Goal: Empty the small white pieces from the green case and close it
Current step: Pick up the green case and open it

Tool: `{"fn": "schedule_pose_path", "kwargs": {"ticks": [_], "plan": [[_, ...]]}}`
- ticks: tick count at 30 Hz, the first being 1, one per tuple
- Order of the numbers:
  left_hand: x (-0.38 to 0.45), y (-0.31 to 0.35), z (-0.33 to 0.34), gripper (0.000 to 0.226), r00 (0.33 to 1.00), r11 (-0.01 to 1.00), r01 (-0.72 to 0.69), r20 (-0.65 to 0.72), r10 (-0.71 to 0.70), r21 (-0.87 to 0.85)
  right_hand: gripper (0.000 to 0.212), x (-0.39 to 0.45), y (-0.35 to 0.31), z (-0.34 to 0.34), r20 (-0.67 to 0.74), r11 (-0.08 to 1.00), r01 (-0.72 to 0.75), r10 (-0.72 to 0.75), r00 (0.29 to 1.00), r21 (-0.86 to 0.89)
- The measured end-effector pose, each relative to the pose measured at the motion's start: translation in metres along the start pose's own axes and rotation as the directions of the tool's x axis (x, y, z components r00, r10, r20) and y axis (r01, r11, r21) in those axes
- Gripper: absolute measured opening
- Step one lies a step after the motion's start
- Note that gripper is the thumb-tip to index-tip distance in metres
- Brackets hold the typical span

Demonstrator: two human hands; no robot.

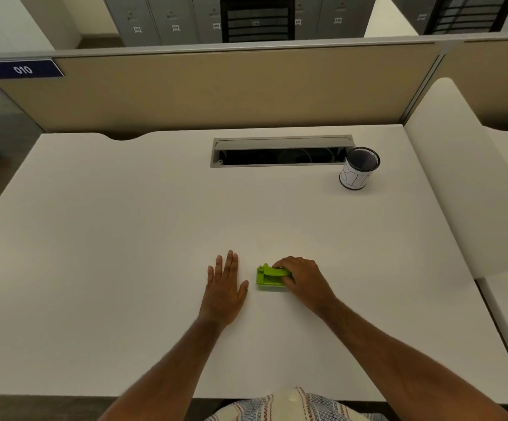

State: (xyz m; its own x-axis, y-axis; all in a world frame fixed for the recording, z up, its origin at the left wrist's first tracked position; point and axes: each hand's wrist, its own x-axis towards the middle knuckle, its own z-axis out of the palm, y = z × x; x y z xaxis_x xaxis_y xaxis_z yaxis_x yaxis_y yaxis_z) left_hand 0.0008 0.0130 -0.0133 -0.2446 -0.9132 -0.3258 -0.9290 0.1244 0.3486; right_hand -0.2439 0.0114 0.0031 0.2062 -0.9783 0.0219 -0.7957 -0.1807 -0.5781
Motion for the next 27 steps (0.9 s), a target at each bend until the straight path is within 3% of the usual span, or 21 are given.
{"fn": "schedule_pose_path", "kwargs": {"ticks": [7,9,13,15,21,24,27], "plan": [[-0.003,0.018,-0.016,0.084,0.998,0.963,0.055,0.031,-0.048,-0.265,0.015,0.009,-0.007,0.000,0.063,0.897,-0.339,0.335,0.940,0.285],[-0.008,0.027,-0.023,0.082,0.996,0.933,0.084,0.051,-0.070,-0.350,0.007,0.013,-0.012,-0.001,0.116,0.803,-0.415,0.407,0.906,0.428],[-0.011,0.039,-0.030,0.080,0.978,0.851,0.207,0.131,-0.164,-0.482,0.015,0.019,-0.021,-0.012,0.287,0.524,-0.549,0.501,0.817,0.651],[-0.009,0.042,-0.032,0.077,0.979,0.814,0.206,0.117,-0.169,-0.544,0.020,0.019,-0.024,-0.018,0.400,0.379,-0.601,0.487,0.776,0.704],[-0.003,0.060,-0.049,0.068,0.995,0.693,0.078,0.009,-0.103,-0.716,0.032,0.017,-0.041,-0.032,0.561,0.035,-0.616,0.375,0.738,0.787],[-0.005,0.066,-0.059,0.064,0.997,0.633,0.022,-0.029,-0.069,-0.774,0.039,0.015,-0.048,-0.037,0.573,0.010,-0.603,0.297,0.764,0.798],[-0.006,0.070,-0.067,0.059,0.996,0.630,0.001,-0.052,-0.066,-0.777,0.045,0.016,-0.052,-0.038,0.525,0.046,-0.576,0.356,0.773,0.816]]}}
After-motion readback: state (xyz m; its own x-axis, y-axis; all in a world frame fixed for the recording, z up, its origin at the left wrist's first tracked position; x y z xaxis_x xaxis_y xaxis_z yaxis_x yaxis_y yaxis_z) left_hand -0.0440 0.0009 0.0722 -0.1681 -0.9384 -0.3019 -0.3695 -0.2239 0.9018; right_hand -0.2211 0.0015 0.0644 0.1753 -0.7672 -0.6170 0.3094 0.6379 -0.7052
